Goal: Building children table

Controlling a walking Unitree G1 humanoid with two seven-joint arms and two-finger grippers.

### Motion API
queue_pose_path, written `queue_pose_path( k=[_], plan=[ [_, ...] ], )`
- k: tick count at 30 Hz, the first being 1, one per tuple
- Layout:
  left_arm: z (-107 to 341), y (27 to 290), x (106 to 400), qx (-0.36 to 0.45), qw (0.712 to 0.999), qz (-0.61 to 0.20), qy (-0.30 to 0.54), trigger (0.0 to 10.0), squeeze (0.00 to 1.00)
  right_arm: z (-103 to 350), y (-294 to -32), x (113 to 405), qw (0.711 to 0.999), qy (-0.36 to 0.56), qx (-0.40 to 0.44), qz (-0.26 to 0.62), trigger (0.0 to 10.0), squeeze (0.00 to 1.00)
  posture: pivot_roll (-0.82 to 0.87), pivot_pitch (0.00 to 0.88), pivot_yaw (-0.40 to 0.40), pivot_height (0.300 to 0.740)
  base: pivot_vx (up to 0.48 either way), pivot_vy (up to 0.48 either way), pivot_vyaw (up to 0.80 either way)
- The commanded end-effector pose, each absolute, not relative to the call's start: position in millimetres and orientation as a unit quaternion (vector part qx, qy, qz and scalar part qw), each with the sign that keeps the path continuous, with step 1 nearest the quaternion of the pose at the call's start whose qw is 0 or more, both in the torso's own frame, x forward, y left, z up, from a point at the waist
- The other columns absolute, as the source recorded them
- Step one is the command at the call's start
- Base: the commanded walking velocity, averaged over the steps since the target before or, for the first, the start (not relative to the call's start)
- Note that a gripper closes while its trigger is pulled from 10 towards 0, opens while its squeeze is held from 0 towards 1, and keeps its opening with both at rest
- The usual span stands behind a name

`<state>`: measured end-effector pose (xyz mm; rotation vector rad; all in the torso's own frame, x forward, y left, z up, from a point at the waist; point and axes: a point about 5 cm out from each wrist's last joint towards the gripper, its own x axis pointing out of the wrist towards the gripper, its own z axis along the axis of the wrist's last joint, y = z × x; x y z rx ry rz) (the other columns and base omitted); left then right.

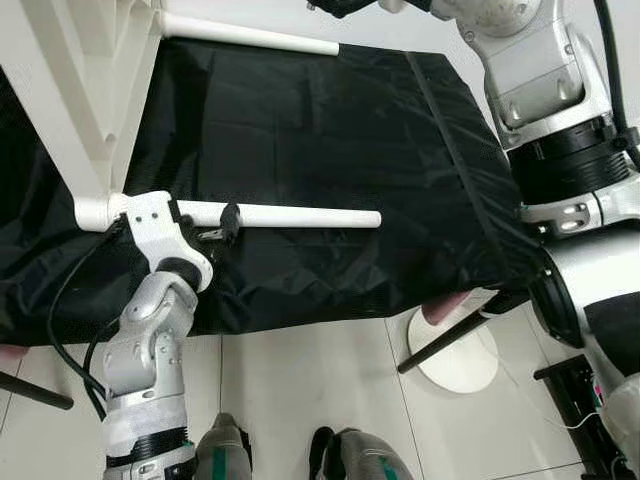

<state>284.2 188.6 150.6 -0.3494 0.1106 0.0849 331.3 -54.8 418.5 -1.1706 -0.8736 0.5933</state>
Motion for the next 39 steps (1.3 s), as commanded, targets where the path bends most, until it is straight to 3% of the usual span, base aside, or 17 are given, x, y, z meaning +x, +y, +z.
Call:
queue_pose_path(
  k=[1, 5, 14, 20, 26, 33, 39],
  plan=[
    [151, 190, 281, -0.174, 0.98, 0.065, 0.07, 10.0, 0.0, 451, -87, 324, 0.749, -0.441, -0.461, 0.18, 0.0, 0.0, 0.08, 0.067, -0.068, 0.74, 0.0, 0.0, 0.0],
    [147, 191, 274, -0.169, 0.978, 0.083, 0.094, 10.0, 0.0, 454, -103, 322, 0.765, -0.439, -0.448, 0.145, 0.0, 0.0, 0.07, 0.074, -0.069, 0.74, 0.0, 0.0, 0.0],
    [145, 177, 283, -0.215, 0.968, 0.068, 0.113, 10.0, 0.0, 453, -110, 322, 0.78, -0.437, -0.429, 0.13, 0.0, 0.0, 0.06, 0.075, -0.065, 0.74, 0.0, 0.0, 0.0],
    [155, 159, 290, -0.271, 0.956, 0.028, 0.108, 10.0, 0.0, 452, -109, 322, 0.785, -0.442, -0.413, 0.135, 0.0, 0.0, 0.05, 0.078, -0.066, 0.74, 0.0, 0.0, 0.0],
    [162, 136, 285, -0.314, 0.94, -0.045, 0.124, 10.0, 0.0, 436, -88, 325, 0.798, -0.432, -0.386, 0.167, 0.0, 0.0, 0.06, 0.089, -0.074, 0.74, 0.0, 0.0, 0.0],
    [158, 137, 286, -0.342, 0.93, -0.022, 0.132, 10.0, 0.0, 443, -85, 324, 0.81, -0.443, -0.349, 0.162, 0.0, 0.0, 0.06, 0.098, -0.089, 0.74, 0.0, 0.0, 0.0],
    [152, 140, 295, -0.375, 0.916, 0.025, 0.141, 10.0, 0.0, 459, -102, 320, 0.822, -0.456, -0.319, 0.123, 0.0, 0.0, 0.05, 0.099, -0.088, 0.74, 0.0, 0.0, 0.0]
  ],
)
